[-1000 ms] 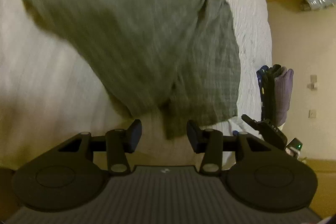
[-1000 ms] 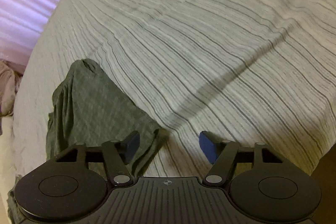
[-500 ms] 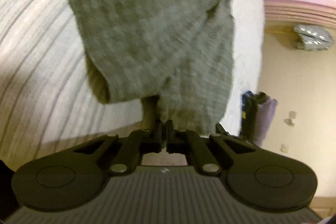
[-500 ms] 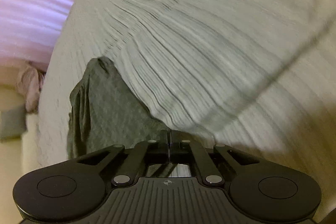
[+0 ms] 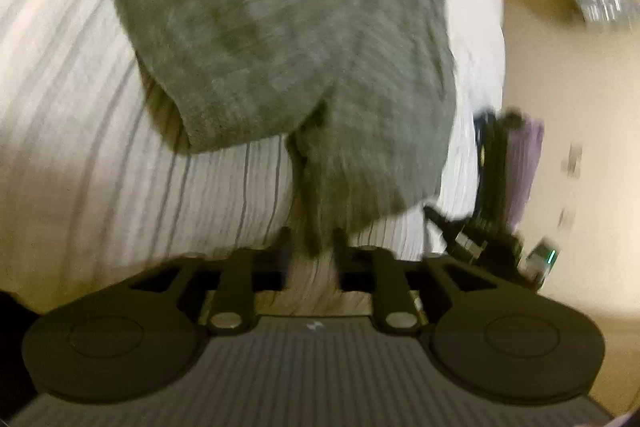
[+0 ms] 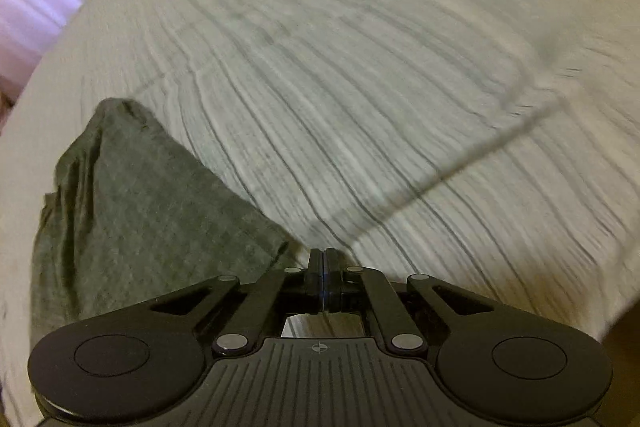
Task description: Fold clothes
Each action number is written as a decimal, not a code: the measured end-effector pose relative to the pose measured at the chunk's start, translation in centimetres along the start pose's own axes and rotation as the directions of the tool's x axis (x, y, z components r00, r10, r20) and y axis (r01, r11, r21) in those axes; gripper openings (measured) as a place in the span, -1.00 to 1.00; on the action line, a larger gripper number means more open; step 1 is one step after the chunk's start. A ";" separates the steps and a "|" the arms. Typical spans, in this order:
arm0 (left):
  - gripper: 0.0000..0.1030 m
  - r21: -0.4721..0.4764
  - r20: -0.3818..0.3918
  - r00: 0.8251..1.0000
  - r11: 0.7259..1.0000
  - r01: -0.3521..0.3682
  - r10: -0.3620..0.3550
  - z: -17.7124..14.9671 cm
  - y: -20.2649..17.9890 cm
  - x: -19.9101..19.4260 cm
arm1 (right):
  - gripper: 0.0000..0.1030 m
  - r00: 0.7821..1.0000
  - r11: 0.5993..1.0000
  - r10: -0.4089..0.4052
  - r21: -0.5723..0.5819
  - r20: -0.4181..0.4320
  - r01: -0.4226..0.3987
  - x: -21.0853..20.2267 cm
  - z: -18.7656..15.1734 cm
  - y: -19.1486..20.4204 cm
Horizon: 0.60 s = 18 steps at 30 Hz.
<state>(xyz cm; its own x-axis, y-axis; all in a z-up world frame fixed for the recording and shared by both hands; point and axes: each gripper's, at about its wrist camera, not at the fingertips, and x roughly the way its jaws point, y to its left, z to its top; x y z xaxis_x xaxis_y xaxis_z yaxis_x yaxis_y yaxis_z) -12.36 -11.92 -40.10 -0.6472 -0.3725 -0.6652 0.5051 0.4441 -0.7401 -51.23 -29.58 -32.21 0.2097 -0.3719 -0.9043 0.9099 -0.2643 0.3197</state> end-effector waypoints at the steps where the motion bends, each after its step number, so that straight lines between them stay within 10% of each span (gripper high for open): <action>1: -0.58 0.033 0.004 1.000 0.999 -0.016 0.015 0.1 -0.1 -1.1 | -0.72 1.000 1.000 0.001 0.012 0.011 -0.002 -0.7 -0.4 0.5; 2: -0.58 0.048 0.018 0.999 0.998 -0.029 0.028 0.3 0.0 -2.3 | -0.16 1.000 0.999 0.026 0.019 0.015 -0.026 -1.4 -1.1 1.1; 4: -0.51 0.031 0.087 0.995 0.998 -0.058 0.056 1.2 1.3 -5.5 | 0.29 0.997 0.997 0.076 0.032 0.022 -0.077 -2.6 -2.4 2.4; 10: -0.38 -0.046 0.339 0.920 0.980 -0.194 0.198 6.7 6.5 -13.9 | 0.25 0.887 0.896 0.444 0.068 -0.129 -0.438 -3.2 -8.3 8.9; 13: -0.34 -0.047 0.401 0.886 0.971 -0.235 0.233 9.6 8.7 -16.2 | 0.07 0.835 0.866 0.494 0.055 -0.241 -0.497 -1.2 -11.9 12.6; 18: -0.23 0.026 0.413 0.884 0.967 -0.253 0.220 13.0 10.3 -17.3 | 0.07 0.845 0.885 0.452 0.025 -0.285 -0.465 1.1 -16.6 15.4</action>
<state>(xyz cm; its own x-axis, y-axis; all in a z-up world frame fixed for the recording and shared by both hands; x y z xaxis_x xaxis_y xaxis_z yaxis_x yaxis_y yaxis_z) 11.46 -11.53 -37.51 -0.2252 -0.5677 -0.7918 0.6671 0.5025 -0.5500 -31.07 -19.24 -33.03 0.6910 -0.1798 -0.7001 0.6986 -0.0826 0.7107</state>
